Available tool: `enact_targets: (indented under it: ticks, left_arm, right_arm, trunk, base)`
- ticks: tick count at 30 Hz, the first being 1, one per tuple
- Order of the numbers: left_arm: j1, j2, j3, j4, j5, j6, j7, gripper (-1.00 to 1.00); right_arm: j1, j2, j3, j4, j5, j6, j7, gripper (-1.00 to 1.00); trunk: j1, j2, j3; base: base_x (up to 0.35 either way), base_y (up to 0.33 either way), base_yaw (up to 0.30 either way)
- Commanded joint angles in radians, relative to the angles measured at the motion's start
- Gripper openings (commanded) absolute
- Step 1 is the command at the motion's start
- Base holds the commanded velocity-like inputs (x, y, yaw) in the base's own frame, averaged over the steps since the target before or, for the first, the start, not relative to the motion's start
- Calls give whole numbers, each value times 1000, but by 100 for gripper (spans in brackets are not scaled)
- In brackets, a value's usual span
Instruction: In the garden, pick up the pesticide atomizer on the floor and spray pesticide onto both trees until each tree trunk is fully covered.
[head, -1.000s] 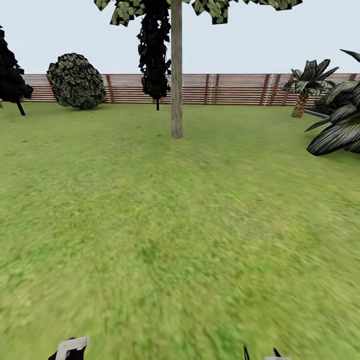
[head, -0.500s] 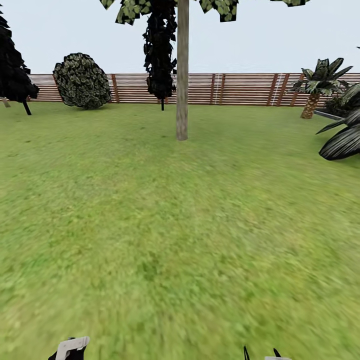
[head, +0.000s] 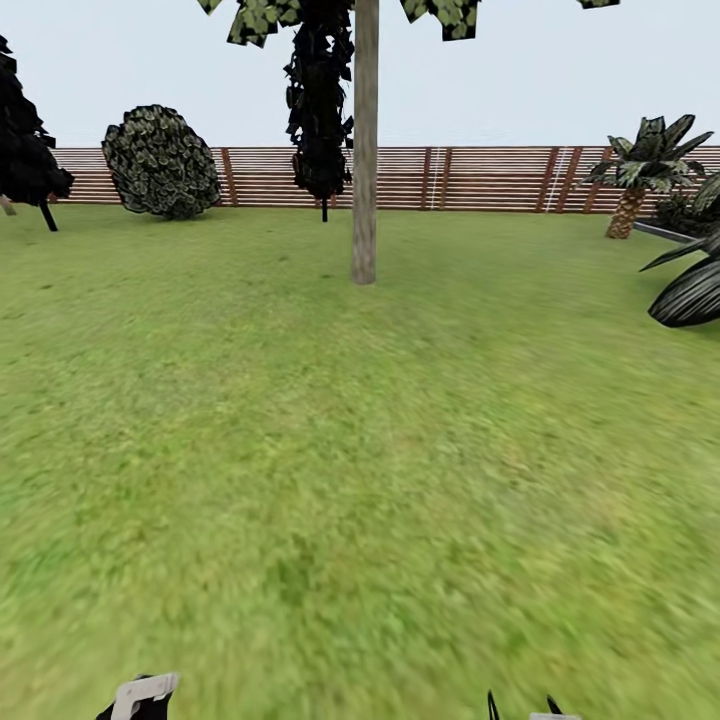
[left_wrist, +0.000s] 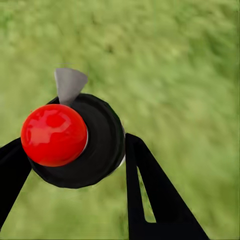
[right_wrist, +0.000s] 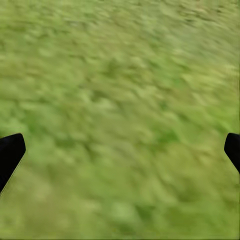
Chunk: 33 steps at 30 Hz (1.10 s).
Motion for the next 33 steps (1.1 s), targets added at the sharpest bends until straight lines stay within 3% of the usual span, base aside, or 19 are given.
enact_targets:
  ticks: [1, 33]
  left_arm:
    - [-1, -1, 9, 1, -11, -4, -5, -100]
    - [-1, -1, 9, 1, -11, -4, -5, -100]
  right_arm:
    - [0, 0, 1, 1, 2, -2, -4, 100]
    - [-1, 0, 1, 1, 2, -2, -4, 100]
  trunk:
    - [0, 0, -1]
    - [0, 0, -1]
  base:
    - [340, 0, 0]
    - [340, 0, 0]
